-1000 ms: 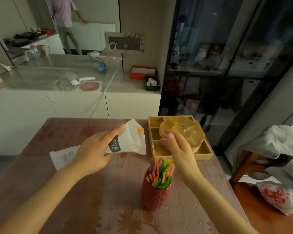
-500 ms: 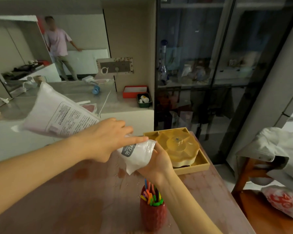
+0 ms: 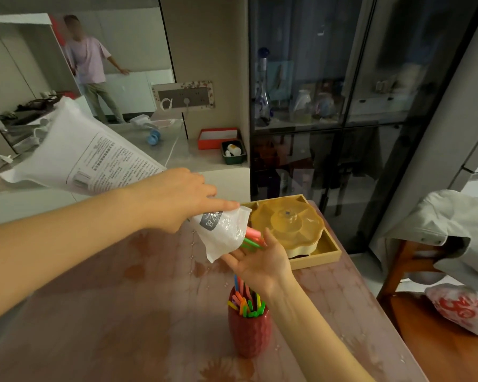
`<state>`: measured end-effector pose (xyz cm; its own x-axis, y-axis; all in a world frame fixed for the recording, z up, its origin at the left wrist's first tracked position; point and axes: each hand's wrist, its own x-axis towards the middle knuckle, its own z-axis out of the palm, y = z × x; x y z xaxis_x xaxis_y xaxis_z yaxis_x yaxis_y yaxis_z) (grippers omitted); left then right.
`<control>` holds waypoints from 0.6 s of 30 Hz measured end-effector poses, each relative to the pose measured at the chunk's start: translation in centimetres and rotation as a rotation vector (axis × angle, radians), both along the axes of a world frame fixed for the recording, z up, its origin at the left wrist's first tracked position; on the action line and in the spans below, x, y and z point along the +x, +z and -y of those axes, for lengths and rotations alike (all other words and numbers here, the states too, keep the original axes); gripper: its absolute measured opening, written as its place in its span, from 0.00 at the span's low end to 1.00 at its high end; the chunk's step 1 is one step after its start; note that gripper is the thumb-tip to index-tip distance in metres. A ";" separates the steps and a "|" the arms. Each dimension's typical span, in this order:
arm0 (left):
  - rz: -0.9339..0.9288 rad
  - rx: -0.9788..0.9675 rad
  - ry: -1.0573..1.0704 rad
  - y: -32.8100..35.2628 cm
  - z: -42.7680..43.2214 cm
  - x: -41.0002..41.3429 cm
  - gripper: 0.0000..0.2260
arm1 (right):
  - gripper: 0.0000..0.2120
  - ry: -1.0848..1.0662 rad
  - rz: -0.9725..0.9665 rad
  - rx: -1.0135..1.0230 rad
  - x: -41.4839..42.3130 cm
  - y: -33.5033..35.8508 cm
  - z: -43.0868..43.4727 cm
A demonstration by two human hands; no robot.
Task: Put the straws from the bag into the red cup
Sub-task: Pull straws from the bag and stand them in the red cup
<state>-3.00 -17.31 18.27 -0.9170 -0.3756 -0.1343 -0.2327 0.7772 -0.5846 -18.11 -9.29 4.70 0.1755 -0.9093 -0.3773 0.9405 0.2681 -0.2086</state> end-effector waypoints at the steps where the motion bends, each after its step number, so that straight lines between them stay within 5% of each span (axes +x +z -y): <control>1: -0.010 0.016 0.012 -0.3 -0.1 0.1 0.41 | 0.28 -0.011 -0.007 -0.010 -0.1 -0.2 -0.1; 6: -0.209 0.139 0.138 -2.3 -0.8 1.5 0.45 | 0.27 -0.091 -0.019 -0.082 -1.4 -0.5 -0.6; 12: -0.580 0.398 0.247 -5.8 -1.8 3.8 0.51 | 0.12 -0.144 -0.210 -0.269 -1.5 0.4 -1.3; 18: -0.782 0.465 0.239 -9.0 -3.1 4.6 0.51 | 0.17 -0.217 -0.374 -0.286 0.0 0.6 -1.1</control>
<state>1.59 -14.23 9.30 -0.7161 -0.6288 0.3032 -0.6116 0.7745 0.1618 -18.12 -8.16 5.27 -0.1279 -0.9857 -0.1094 0.8151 -0.0416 -0.5778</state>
